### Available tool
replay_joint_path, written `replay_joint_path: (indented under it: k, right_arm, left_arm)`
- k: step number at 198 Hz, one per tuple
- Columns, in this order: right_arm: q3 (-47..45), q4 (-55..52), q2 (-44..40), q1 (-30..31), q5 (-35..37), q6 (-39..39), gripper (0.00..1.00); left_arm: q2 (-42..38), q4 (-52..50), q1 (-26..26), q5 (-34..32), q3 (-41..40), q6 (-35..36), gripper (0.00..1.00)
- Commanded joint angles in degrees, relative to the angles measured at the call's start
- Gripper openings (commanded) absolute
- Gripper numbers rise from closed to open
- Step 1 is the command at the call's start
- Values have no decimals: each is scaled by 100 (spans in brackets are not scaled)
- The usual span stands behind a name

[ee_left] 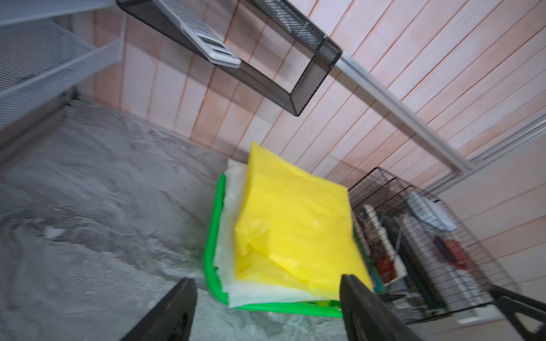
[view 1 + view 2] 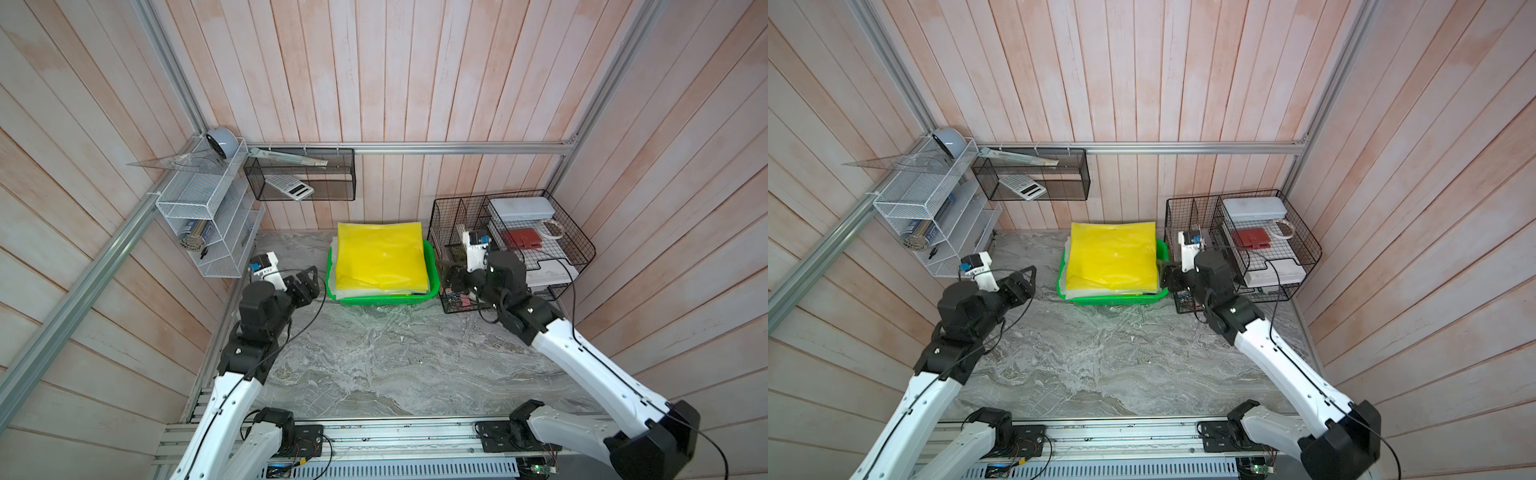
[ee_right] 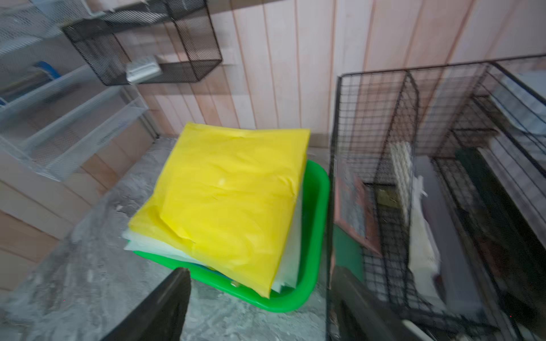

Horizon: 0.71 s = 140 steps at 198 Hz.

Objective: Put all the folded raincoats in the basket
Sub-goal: Reset both arms

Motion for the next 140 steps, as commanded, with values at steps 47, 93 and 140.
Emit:
replay_joint_path:
  k: [47, 93, 140]
  right_arm:
    - [-2889, 1725, -1018, -932, 2957, -147, 85]
    - [-3307, 2980, -169, -1786, 2495, -398, 84]
    - [-3207, 4589, 1324, -2184, 2358, -251, 86]
  left_arm:
    - [-287, 1571, -6, -3131, -2016, 1062, 100]
    - [1182, 3732, 71, -3225, -2704, 1756, 100]
    - [2935, 5957, 647, -2282, -2709, 1986, 100]
